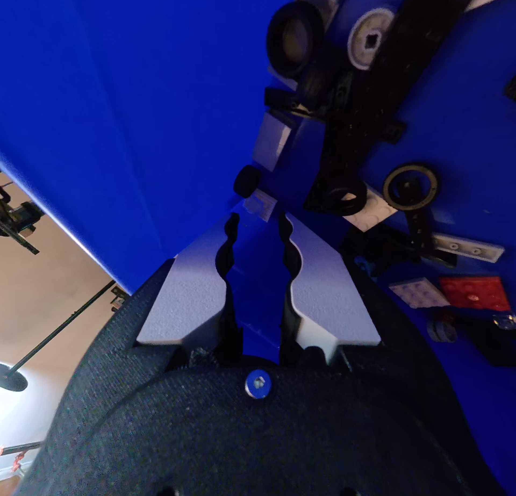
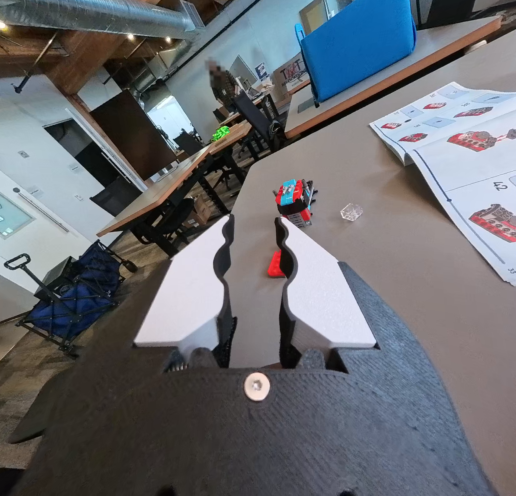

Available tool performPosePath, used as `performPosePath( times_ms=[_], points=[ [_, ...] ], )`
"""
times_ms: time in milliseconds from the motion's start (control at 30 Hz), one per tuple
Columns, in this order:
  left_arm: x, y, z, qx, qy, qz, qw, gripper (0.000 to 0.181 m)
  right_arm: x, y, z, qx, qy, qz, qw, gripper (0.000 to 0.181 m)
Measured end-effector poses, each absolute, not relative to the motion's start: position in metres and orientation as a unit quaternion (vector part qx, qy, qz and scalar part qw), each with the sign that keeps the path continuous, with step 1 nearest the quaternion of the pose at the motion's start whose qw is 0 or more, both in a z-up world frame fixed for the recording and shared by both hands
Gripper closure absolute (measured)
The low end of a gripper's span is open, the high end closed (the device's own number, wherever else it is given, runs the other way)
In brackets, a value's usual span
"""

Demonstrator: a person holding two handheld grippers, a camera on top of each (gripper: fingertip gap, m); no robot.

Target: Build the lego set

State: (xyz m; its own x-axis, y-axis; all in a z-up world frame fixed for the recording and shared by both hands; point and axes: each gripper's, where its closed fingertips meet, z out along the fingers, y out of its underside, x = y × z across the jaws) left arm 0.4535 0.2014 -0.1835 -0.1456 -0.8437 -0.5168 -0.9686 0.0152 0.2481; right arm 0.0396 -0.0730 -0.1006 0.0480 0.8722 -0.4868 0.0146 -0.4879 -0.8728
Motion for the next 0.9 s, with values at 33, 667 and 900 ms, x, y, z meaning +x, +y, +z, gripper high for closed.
performPosePath(
  times_ms=[33,667,900],
  points=[
    [0.453,0.2,-0.183,-0.643,0.705,0.277,0.11,0.149,0.04,-0.073,-0.1,-0.625,-0.353,0.593,0.365,0.152],
    [0.453,0.19,-0.163,-0.664,0.695,0.243,0.135,0.145,0.04,-0.072,-0.1,-0.627,-0.351,0.595,0.362,0.152],
    [0.458,0.182,-0.157,-0.641,0.733,0.182,0.133,0.138,0.04,-0.072,-0.1,-0.626,-0.35,0.597,0.358,0.152]
  ],
)
